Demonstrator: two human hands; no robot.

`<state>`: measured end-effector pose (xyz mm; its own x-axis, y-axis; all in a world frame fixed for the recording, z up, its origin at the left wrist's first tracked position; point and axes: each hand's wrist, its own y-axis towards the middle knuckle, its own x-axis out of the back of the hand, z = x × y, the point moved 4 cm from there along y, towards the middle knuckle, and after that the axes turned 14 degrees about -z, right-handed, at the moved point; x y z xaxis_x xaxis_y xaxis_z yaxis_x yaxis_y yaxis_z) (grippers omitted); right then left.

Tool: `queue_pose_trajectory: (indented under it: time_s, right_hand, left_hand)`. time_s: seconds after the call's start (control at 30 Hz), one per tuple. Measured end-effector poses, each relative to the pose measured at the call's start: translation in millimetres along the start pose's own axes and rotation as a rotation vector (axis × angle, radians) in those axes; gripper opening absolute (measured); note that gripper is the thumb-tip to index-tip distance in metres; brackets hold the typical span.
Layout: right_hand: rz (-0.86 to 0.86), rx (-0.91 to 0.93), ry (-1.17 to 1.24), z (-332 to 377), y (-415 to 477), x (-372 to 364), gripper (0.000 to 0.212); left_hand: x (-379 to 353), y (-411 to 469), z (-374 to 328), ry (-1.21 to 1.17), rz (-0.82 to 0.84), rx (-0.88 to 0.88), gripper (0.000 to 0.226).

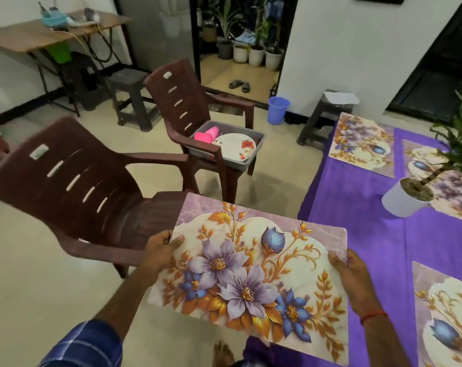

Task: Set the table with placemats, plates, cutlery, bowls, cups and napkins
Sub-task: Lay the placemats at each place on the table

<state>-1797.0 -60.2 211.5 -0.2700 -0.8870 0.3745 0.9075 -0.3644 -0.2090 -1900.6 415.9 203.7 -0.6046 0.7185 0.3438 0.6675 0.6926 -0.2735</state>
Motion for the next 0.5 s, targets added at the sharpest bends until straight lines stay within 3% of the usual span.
queue_pose_trajectory:
  time_s: [0.5]
  right_hand:
    - [-0.406,-0.092,0.111,29.3,-33.9,-6.8,0.014]
  left_hand:
    - [-97.3,125.0,-79.1,0.091,0.375,-0.109,0.008]
